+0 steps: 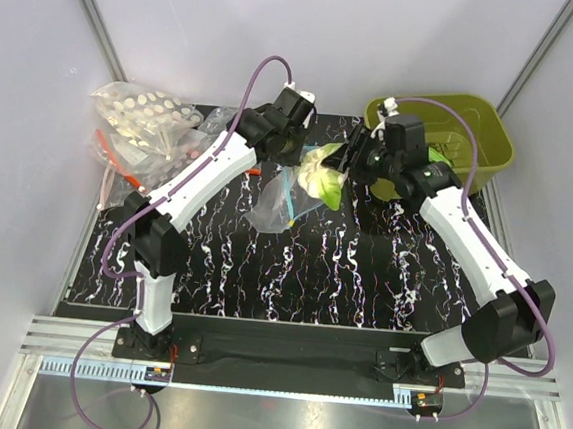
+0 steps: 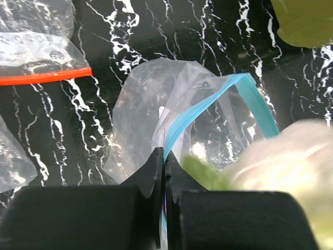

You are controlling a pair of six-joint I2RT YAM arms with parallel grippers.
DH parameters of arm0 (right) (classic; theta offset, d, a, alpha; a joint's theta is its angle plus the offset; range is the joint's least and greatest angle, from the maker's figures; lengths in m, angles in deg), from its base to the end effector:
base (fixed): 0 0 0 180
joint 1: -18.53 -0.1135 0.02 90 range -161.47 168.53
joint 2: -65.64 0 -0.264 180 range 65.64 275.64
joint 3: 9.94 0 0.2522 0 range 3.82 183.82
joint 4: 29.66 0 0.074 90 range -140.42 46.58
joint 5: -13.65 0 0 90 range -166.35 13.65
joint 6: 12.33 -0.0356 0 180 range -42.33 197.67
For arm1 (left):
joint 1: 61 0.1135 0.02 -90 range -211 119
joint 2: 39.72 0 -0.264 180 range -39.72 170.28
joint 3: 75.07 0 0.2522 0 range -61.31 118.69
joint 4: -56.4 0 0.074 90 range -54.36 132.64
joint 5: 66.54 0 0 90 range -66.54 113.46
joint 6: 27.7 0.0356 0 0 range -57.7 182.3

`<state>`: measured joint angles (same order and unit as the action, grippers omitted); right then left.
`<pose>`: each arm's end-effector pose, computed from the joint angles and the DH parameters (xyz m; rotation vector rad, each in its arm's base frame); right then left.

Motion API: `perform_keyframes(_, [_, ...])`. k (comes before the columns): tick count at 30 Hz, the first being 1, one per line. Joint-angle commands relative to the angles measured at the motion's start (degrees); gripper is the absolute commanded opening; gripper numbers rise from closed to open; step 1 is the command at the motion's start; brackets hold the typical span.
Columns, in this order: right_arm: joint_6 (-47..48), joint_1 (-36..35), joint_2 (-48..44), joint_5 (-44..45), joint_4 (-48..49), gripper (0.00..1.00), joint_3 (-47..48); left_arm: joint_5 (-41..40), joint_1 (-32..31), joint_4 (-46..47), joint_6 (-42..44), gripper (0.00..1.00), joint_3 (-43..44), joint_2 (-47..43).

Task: Place the food in the zip-top bag and seal the zipper
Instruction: Place the fake vegetable in the zipper food storage bag.

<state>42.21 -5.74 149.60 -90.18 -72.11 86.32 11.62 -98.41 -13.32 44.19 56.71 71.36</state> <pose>0.2996 0.1444 0.3752 0.0616 2.2041 0.8618 0.3398 -0.2507 0.3668 0.3119 2.3914 -0.1983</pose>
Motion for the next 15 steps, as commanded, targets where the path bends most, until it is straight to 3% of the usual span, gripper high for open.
perform_keyframes(1, [-0.7,-3.1,-0.4,2.3,0.9,0.34,-0.3,2.8,0.1,1.6,-1.8,0.00,0.2,-1.9])
perform_keyframes(10, [-3.2,-7.8,4.6,3.0,-1.8,0.33,-0.9,3.7,0.2,-0.5,-3.2,0.00,5.4,-1.3])
perform_keyframes(15, [-4.4,-7.9,8.0,0.6,1.1,0.33,-1.2,8.8,0.1,-0.7,-6.1,0.00,5.5,-2.3])
